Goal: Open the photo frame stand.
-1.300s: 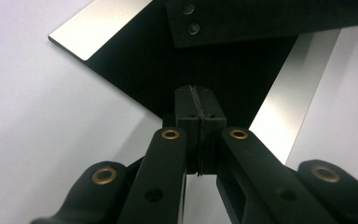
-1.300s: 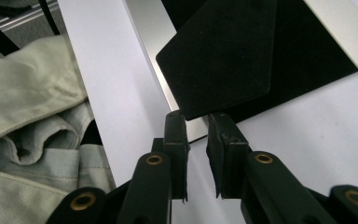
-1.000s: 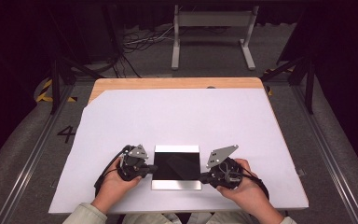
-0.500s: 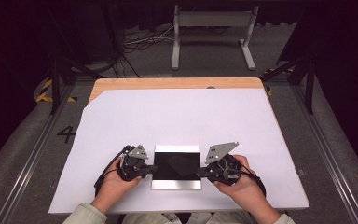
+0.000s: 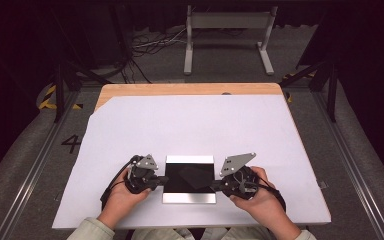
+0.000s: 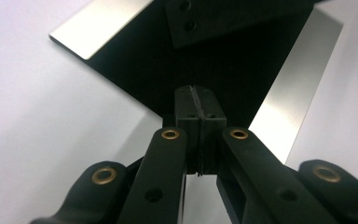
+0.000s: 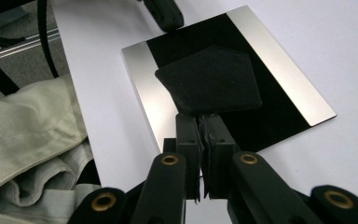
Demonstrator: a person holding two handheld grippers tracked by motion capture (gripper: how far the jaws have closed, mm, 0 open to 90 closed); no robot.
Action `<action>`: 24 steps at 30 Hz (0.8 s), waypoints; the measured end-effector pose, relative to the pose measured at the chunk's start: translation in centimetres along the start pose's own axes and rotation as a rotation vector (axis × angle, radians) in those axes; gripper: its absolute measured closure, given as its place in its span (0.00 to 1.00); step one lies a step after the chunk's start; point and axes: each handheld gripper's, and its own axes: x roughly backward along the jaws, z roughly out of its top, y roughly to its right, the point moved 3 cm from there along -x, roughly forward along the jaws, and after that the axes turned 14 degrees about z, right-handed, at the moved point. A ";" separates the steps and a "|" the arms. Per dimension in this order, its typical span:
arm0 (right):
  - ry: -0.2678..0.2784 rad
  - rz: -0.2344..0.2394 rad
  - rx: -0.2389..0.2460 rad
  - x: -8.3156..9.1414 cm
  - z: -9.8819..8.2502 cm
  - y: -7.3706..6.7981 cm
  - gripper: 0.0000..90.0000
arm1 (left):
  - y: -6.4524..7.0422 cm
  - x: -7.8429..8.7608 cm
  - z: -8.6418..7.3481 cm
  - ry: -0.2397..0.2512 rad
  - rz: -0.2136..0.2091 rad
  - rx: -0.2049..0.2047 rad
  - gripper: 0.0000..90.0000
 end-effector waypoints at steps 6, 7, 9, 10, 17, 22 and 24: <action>0.000 -0.017 -0.015 0.8 -0.5 -0.1 0.97 | -0.4 0.6 0.0 0.019 0.016 0.021 1.00; 0.002 -0.020 -0.016 1.0 -0.5 -0.1 0.96 | -0.5 0.7 0.1 0.025 0.022 0.020 1.00; 0.006 -0.022 -0.020 1.3 -0.6 -0.1 0.96 | -0.5 0.8 0.1 0.030 0.025 0.023 1.00; 0.009 -0.022 -0.018 1.4 -0.6 -0.1 0.96 | -0.5 0.9 0.1 0.029 0.025 0.022 0.99; 0.040 -0.037 -0.027 2.2 -0.4 -0.1 0.88 | -0.8 1.8 0.3 0.054 0.039 0.034 0.95; 0.098 -0.024 -0.078 2.8 -0.2 -0.2 0.77 | -0.9 2.3 0.5 0.070 0.044 0.052 0.92; 0.109 -0.020 -0.089 2.8 -0.1 -0.2 0.74 | -0.9 2.4 0.5 0.074 0.052 0.052 0.91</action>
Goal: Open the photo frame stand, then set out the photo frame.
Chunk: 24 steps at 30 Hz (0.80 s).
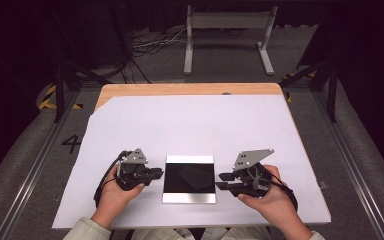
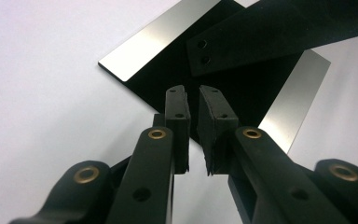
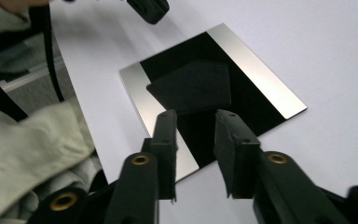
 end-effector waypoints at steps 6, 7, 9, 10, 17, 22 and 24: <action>0.067 0.023 -0.049 0.3 0.5 0.0 0.64 | -0.1 0.2 0.0 -0.001 0.020 -0.010 0.90; 0.070 0.021 -0.056 0.3 0.6 0.0 0.63 | -0.1 0.2 0.0 0.000 0.022 -0.011 0.90; 0.071 0.020 -0.062 0.3 0.6 0.1 0.62 | -0.2 0.2 0.0 0.002 0.025 -0.012 0.90; 0.081 0.021 -0.066 0.3 0.8 0.1 0.61 | -0.2 0.2 0.0 0.001 0.025 -0.012 0.90; 0.050 0.026 -0.077 -0.5 1.7 0.7 0.59 | -0.3 0.3 -0.1 0.003 0.039 -0.006 0.87; 0.008 0.028 -0.082 -1.4 2.6 1.4 0.55 | -0.5 0.5 -0.2 0.006 0.045 -0.003 0.85; -0.020 0.026 -0.094 -1.9 3.1 1.8 0.55 | -0.6 0.5 -0.2 0.001 0.047 -0.001 0.85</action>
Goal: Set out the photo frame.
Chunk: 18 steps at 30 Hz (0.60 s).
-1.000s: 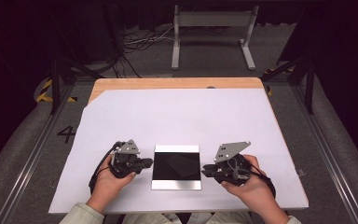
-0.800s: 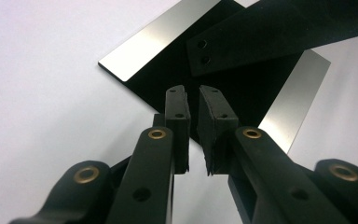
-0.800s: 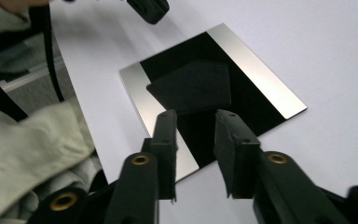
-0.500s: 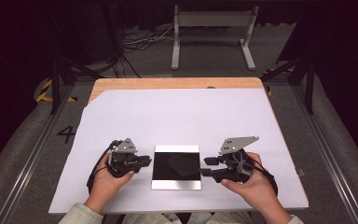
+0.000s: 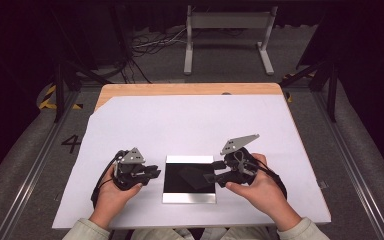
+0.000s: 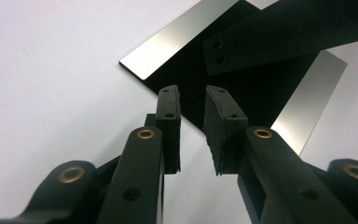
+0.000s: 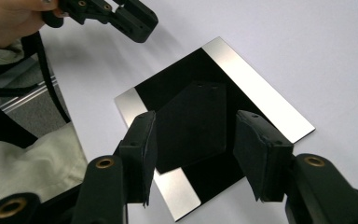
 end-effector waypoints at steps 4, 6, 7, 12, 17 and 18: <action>-0.022 0.039 -0.039 -0.9 0.8 0.7 0.52 | -0.2 0.0 -0.2 0.001 0.006 0.004 0.84; -0.022 0.047 -0.051 -1.4 1.0 1.2 0.50 | -0.2 0.0 -0.2 0.000 0.007 0.004 0.84; -0.024 0.045 -0.055 -1.6 1.0 1.4 0.49 | -0.2 0.0 -0.2 -0.001 0.007 0.004 0.84; -0.028 0.029 -0.080 -2.7 1.2 2.3 0.46 | 0.0 0.0 -0.2 -0.004 0.010 -0.010 0.84; -0.037 0.046 -0.161 -3.5 1.2 3.2 0.45 | 0.0 0.0 -0.2 -0.003 0.018 -0.017 0.84; -0.046 0.046 -0.166 -3.7 1.2 3.3 0.45 | -0.1 0.0 -0.2 -0.005 0.018 -0.019 0.84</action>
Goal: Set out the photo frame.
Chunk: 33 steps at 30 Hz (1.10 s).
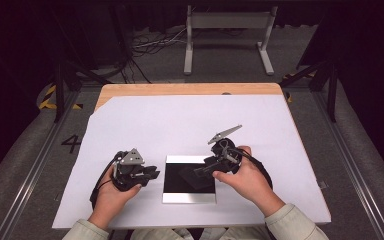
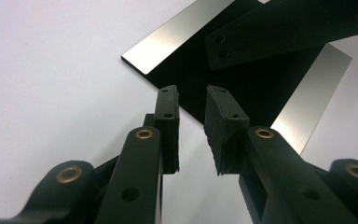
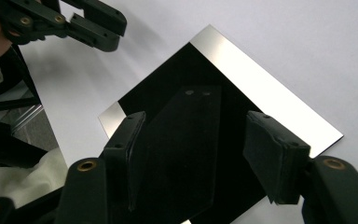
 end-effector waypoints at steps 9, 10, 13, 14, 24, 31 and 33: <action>-0.070 0.039 -0.085 -1.9 -0.2 0.6 0.41 | 0.2 -0.1 -0.1 -0.008 -0.001 0.002 0.84; -0.076 0.050 -0.090 -2.0 -0.2 0.6 0.40 | 0.2 -0.1 -0.1 -0.007 -0.001 0.001 0.84; -0.088 0.065 -0.112 -2.3 -0.1 0.6 0.38 | 0.2 -0.1 -0.1 -0.007 0.002 -0.003 0.84; -0.093 0.072 -0.124 -2.5 -0.1 0.7 0.37 | 0.2 -0.1 -0.1 -0.008 0.003 -0.005 0.84; -0.124 0.131 -0.203 -3.4 -0.1 1.0 0.37 | 0.3 -0.1 -0.1 -0.009 0.006 -0.009 0.83; -0.129 0.153 -0.224 -3.5 -0.2 1.1 0.39 | 0.3 -0.2 -0.1 -0.012 0.003 -0.008 0.83; -0.131 0.152 -0.226 -3.5 -0.1 1.0 0.39 | 0.3 -0.2 -0.1 -0.011 0.003 -0.009 0.83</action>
